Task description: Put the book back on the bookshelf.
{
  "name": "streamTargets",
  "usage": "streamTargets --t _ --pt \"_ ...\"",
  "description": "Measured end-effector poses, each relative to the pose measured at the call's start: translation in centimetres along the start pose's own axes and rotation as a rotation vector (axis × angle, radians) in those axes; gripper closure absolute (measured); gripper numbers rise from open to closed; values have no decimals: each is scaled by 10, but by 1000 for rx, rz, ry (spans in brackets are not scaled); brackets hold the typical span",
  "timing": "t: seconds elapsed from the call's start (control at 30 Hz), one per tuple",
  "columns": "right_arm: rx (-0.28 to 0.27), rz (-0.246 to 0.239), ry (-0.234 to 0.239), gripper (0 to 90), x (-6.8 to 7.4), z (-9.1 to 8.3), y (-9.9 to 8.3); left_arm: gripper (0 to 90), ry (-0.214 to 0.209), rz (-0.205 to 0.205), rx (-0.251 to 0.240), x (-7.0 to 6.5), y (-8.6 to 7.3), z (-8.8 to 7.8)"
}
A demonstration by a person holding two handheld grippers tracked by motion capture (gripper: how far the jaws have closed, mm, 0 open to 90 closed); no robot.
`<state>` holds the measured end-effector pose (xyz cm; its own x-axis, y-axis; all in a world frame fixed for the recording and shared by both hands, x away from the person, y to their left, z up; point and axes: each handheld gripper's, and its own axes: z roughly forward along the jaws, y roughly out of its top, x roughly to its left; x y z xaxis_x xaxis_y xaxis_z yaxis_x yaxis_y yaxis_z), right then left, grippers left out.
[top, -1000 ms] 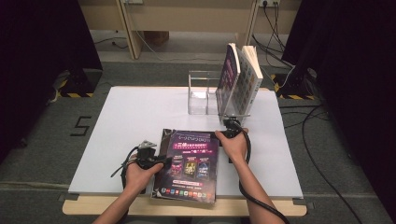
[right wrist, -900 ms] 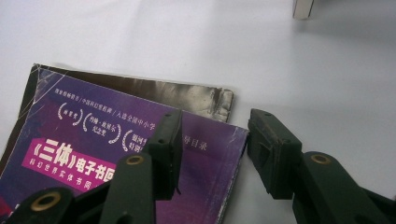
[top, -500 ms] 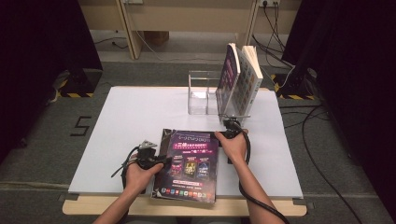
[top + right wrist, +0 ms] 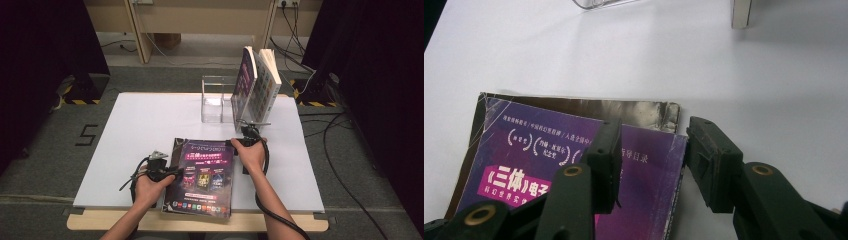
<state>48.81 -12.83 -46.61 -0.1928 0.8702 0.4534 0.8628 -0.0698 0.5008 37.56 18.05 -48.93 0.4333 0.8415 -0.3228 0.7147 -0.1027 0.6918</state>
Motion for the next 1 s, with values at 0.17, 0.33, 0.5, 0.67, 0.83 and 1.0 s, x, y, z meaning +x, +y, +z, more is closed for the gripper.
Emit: streamTargets --t 0.17,0.33,0.5,0.67,0.83,1.0 --pt "9 -1 -15 582 0 3 0 673 3 -3 -5 0 -1 0" --pt "21 17 -8 581 -2 3 -3 674 4 -4 -4 0 0 0" --pt "24 13 -22 581 1 3 -5 673 6 -4 -7 -1 -1 0" --pt "57 23 13 586 0 1 -7 673 6 -3 -7 -1 -1 0" --pt "68 18 38 631 1 0 -7 672 11 3 -7 -1 -1 0" --pt "78 -6 45 675 6 -4 -4 672 12 6 -6 -1 -1 0"
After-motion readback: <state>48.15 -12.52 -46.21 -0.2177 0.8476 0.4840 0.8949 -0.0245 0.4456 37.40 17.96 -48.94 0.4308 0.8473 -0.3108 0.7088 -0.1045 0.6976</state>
